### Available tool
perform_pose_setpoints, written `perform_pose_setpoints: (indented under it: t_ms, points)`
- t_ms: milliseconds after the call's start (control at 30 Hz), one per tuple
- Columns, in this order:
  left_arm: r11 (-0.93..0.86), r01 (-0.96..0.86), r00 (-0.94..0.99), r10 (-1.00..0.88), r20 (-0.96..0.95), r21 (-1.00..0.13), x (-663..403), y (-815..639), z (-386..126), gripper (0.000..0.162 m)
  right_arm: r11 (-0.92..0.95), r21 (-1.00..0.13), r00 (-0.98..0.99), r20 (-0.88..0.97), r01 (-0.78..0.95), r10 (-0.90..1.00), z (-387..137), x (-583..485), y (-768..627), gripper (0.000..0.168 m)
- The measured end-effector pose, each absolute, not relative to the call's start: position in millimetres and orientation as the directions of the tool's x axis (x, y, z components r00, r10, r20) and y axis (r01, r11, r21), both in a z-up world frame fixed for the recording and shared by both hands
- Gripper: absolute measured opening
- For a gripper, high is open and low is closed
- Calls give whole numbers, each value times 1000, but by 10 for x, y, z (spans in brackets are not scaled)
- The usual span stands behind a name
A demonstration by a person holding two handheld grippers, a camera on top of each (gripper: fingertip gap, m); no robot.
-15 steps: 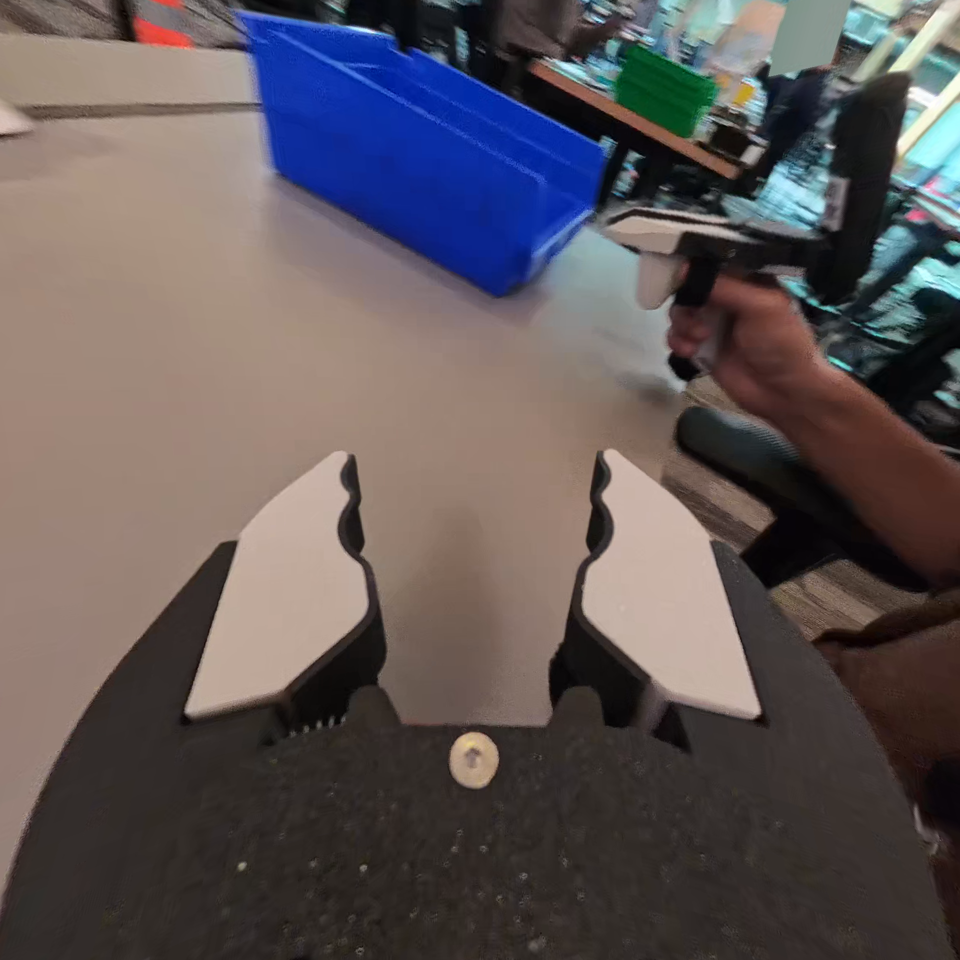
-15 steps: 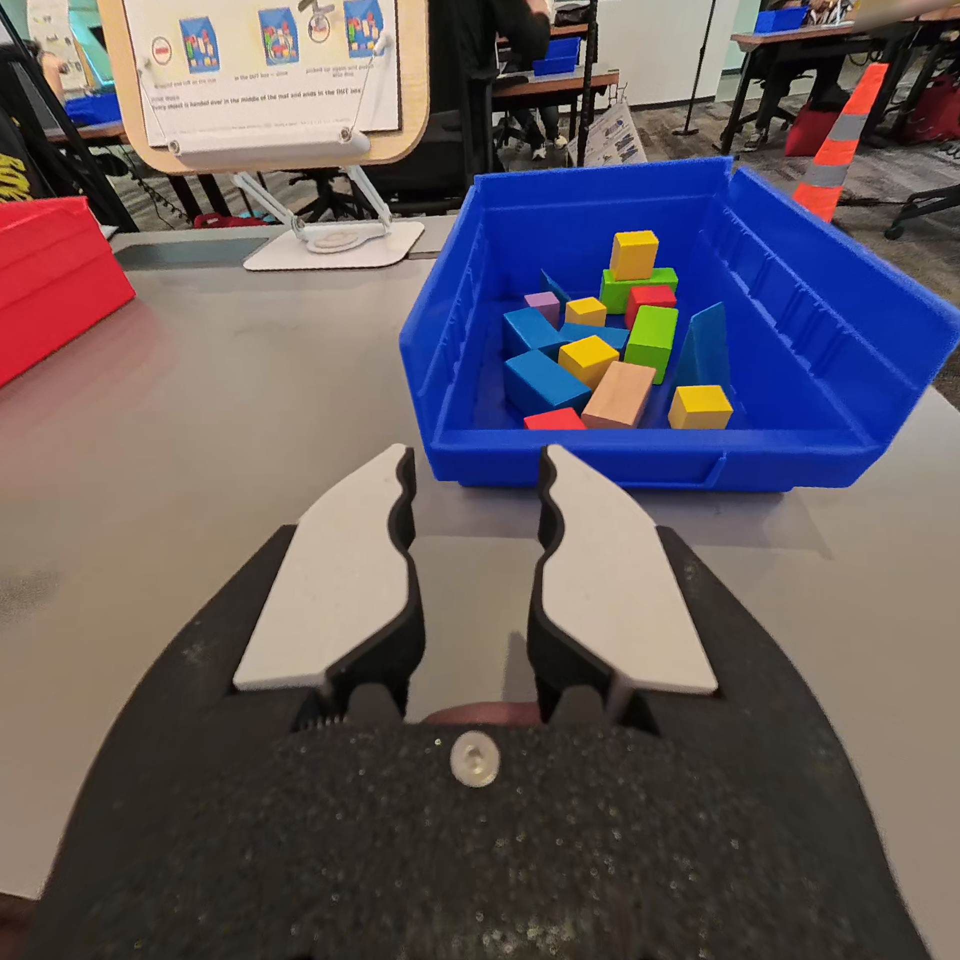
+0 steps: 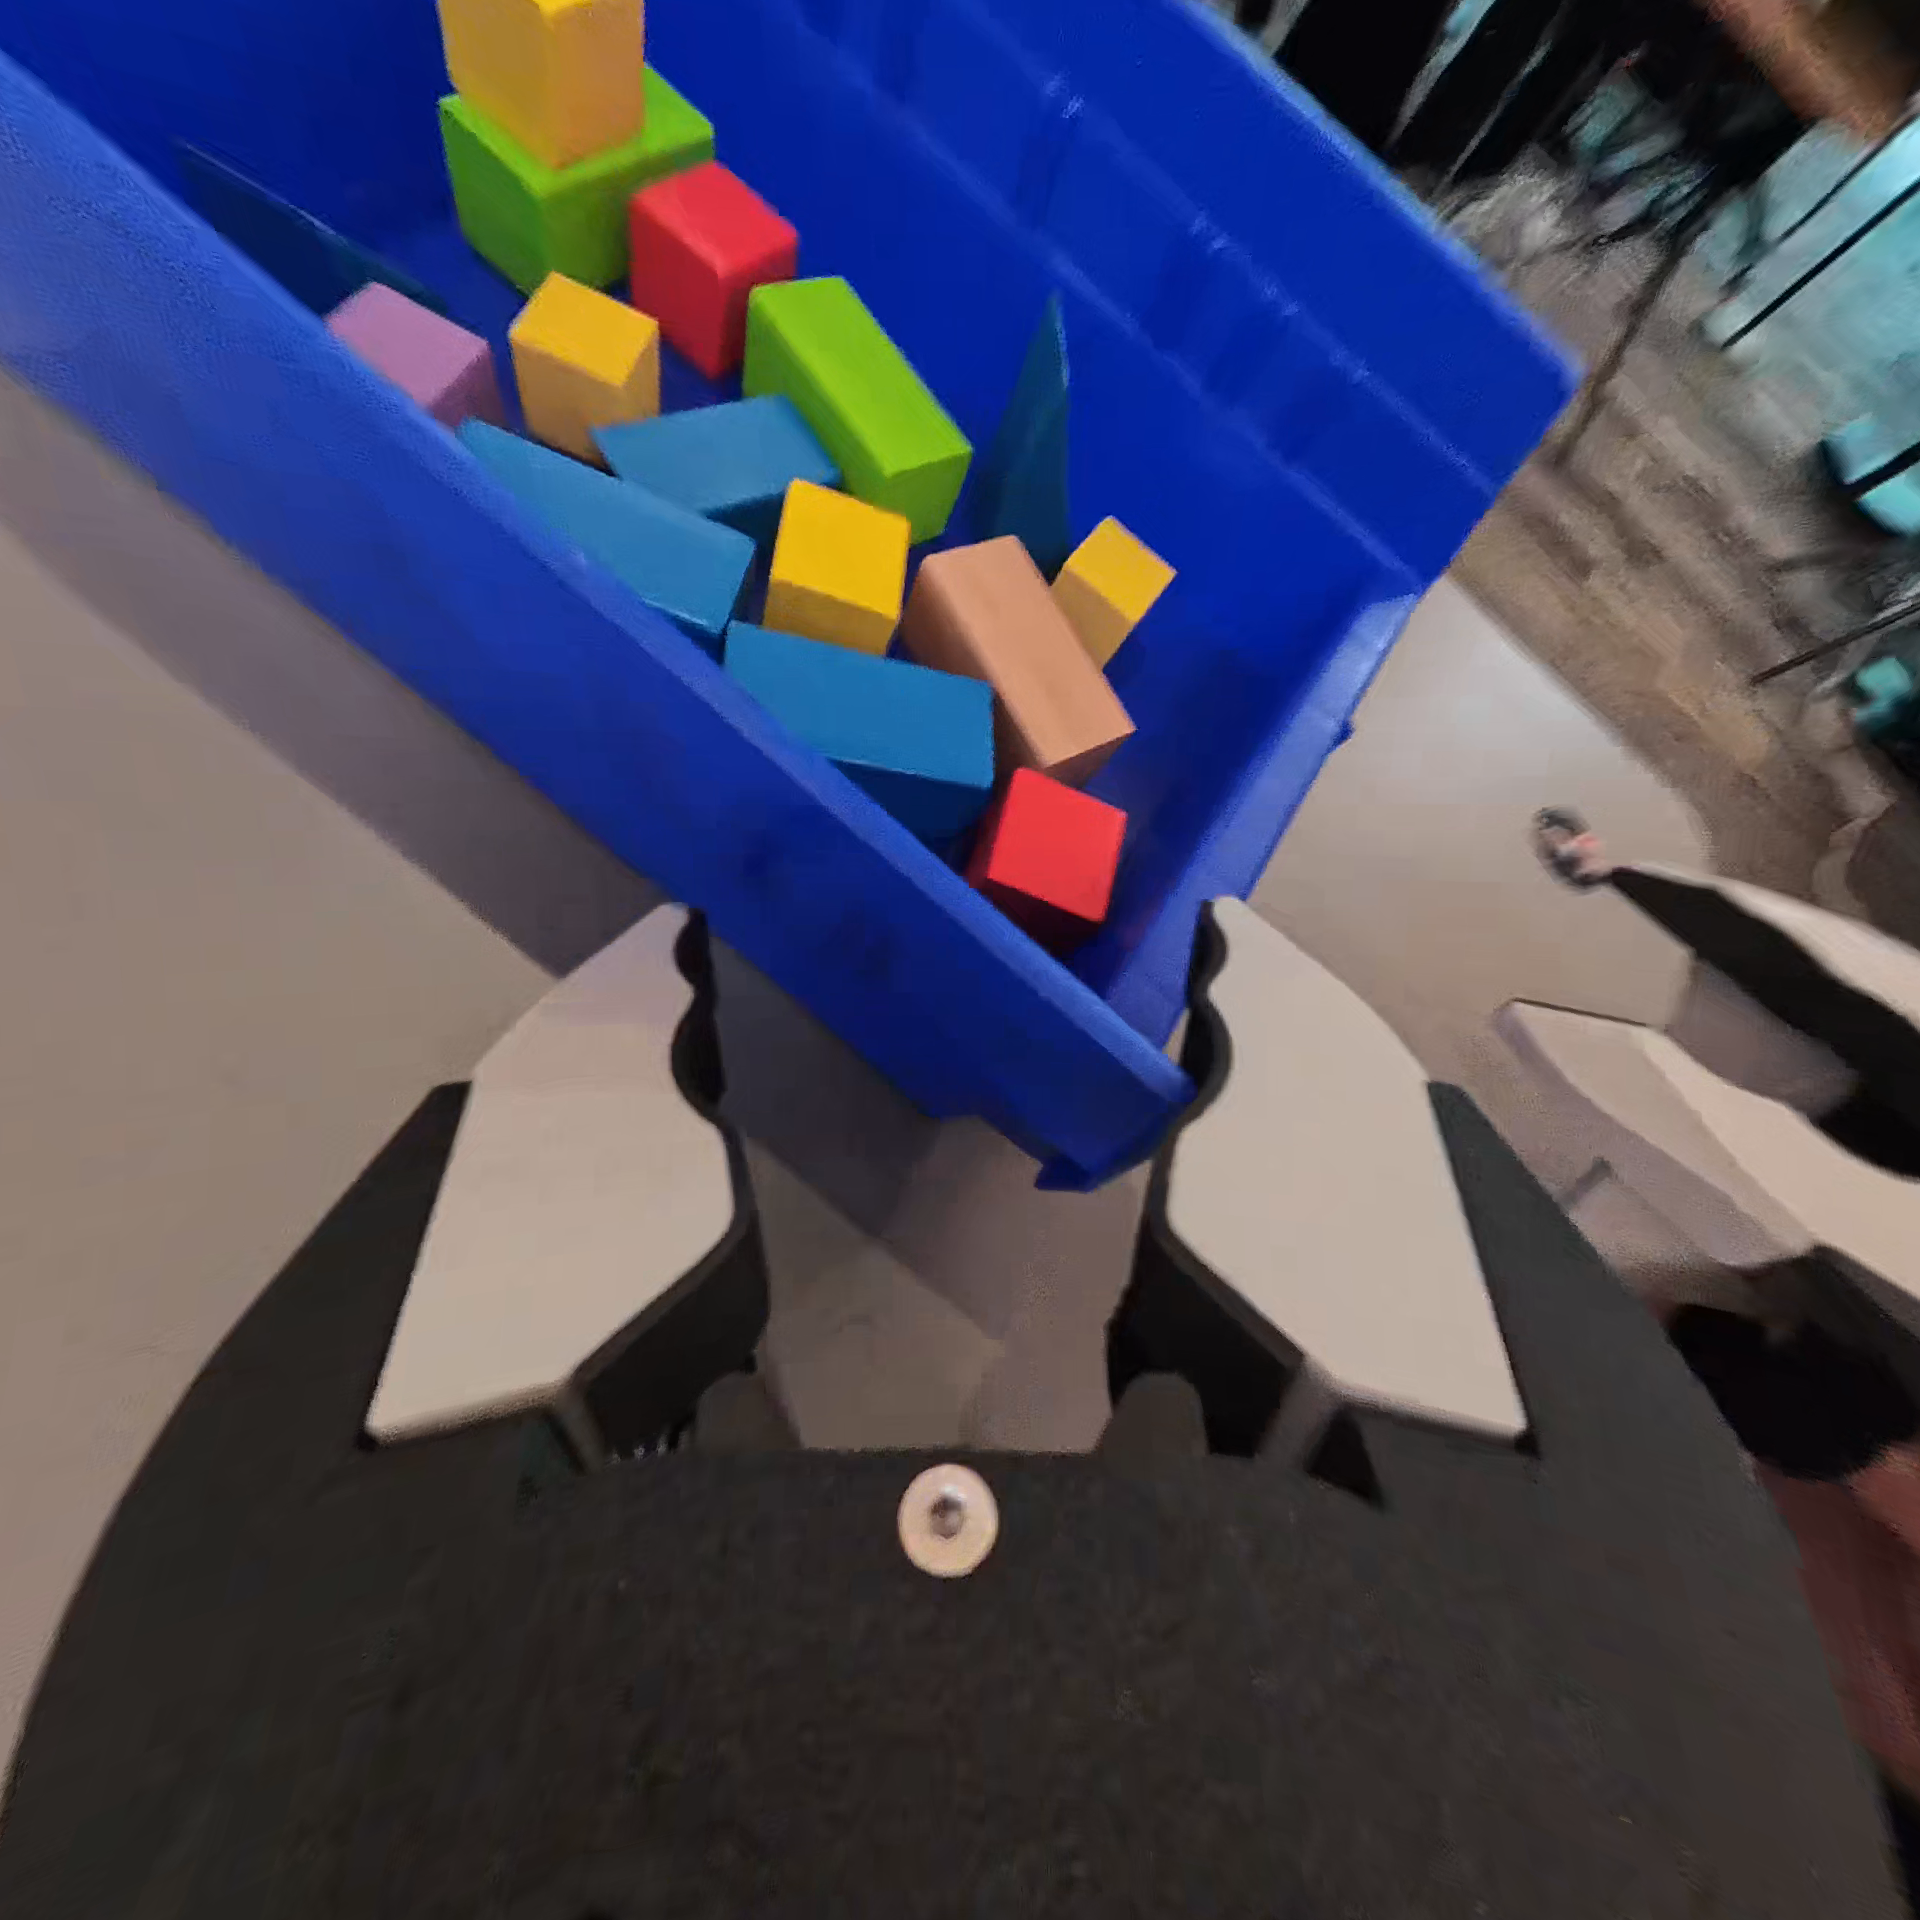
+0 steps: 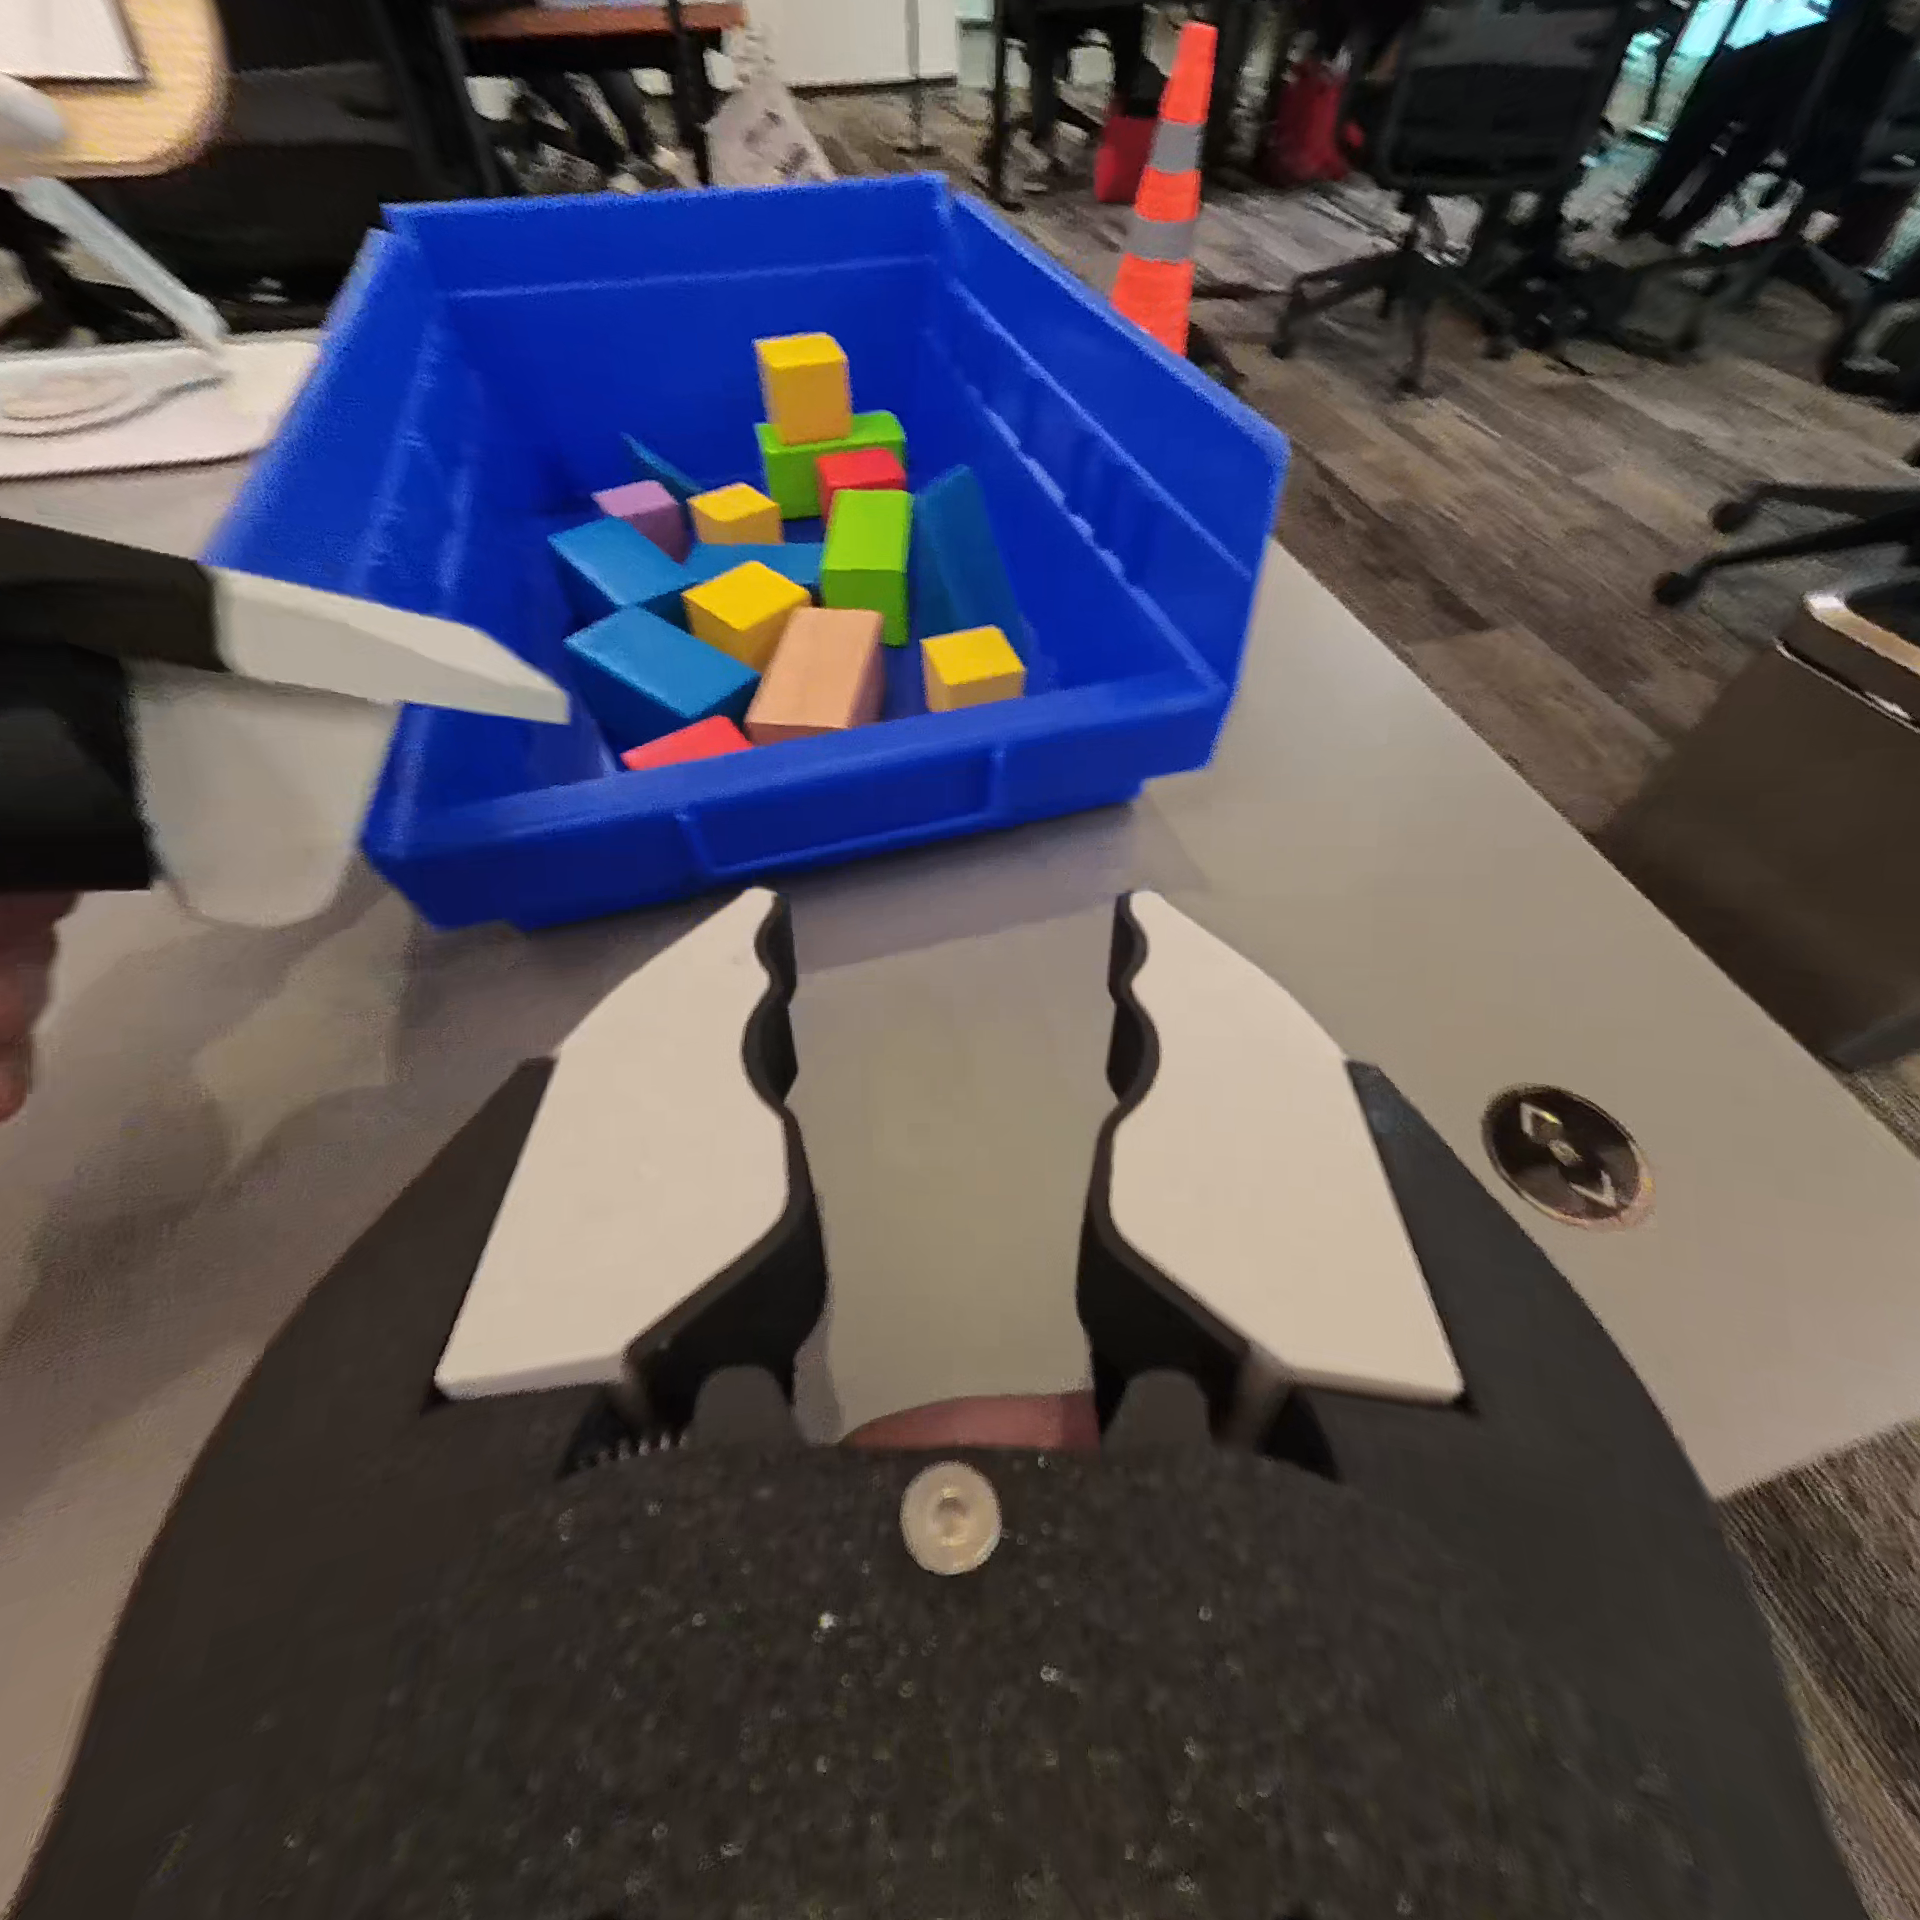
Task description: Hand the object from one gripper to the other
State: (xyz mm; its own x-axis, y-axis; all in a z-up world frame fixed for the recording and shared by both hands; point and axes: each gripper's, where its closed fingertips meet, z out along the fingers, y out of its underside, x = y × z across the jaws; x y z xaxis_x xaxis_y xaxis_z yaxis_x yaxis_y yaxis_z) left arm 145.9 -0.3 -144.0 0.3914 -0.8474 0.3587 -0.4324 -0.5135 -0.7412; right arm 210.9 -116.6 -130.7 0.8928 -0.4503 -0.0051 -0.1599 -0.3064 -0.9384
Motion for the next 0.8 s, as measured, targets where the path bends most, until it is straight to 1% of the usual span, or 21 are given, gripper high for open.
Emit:
perform_pose_setpoints:
  t_ms: [33, 67, 133, 233, 300, 400, 433, 467, 500, 533, 600, 733, 800]
  points:
    - [-551, -404, 382, -827, 413, -730, 1437, -26, -1422, 71, -313, -935, 879, 4, -166, -477, -1323, 2148, -1199, 58]
    - [-574, -382, 415, -807, 420, -725, 1367, 14, -1418, 63, -318, -933, 865, 16, -167, -501, -1331, 2178, -1225, 58]
    - [-545, -390, 488, -806, 336, -742, 1175, 124, -1411, 44, -345, -925, 854, 49, -156, -518, -1348, 2174, -1237, 57]
    - [-514, -411, 576, -786, 222, -753, 907, 238, -1411, 24, -359, -926, 857, 87, -119, -508, -1322, 2080, -1183, 57]
    - [-491, -418, 611, -775, 163, -764, 768, 271, -1411, 15, -346, -932, 842, 104, -103, -530, -1280, 2064, -1166, 55]
    - [-457, -413, 644, -758, 102, -788, 599, 277, -1406, 6, -312, -943, 837, 81, -111, -541, -1244, 2055, -1114, 51]
    - [-449, -412, 645, -758, 95, -793, 561, 261, -1406, 5, -309, -943, 839, 67, -124, -540, -1259, 2051, -1093, 49]
    - [-451, -403, 637, -763, 109, -797, 547, 232, -1404, 5, -311, -941, 846, 53, -136, -530, -1276, 2030, -1071, 45]
    - [-457, -392, 631, -765, 129, -798, 530, 193, -1402, 5, -282, -948, 865, 16, -146, -501, -1240, 1974, -1028, 34]
    - [-453, -391, 631, -765, 124, -801, 507, 172, -1401, 6, -258, -951, 875, -25, -169, -484, -1219, 1919, -996, 15]
    - [-414, -409, 638, -767, 69, -813, 447, 162, -1377, 5, -280, -940, 848, -19, -196, -530, -1233, 1937, -1017, 4]
    - [-414, -380, 673, -737, 60, -827, 190, 201, -1363, 4, -319, -934, 856, 27, -163, -516, -1164, 1773, -876, 3]
    - [-439, -355, 703, -707, 74, -825, -52, 316, -1362, 3, -321, -941, 878, 60, -109, -475, -1060, 1563, -698, 3]
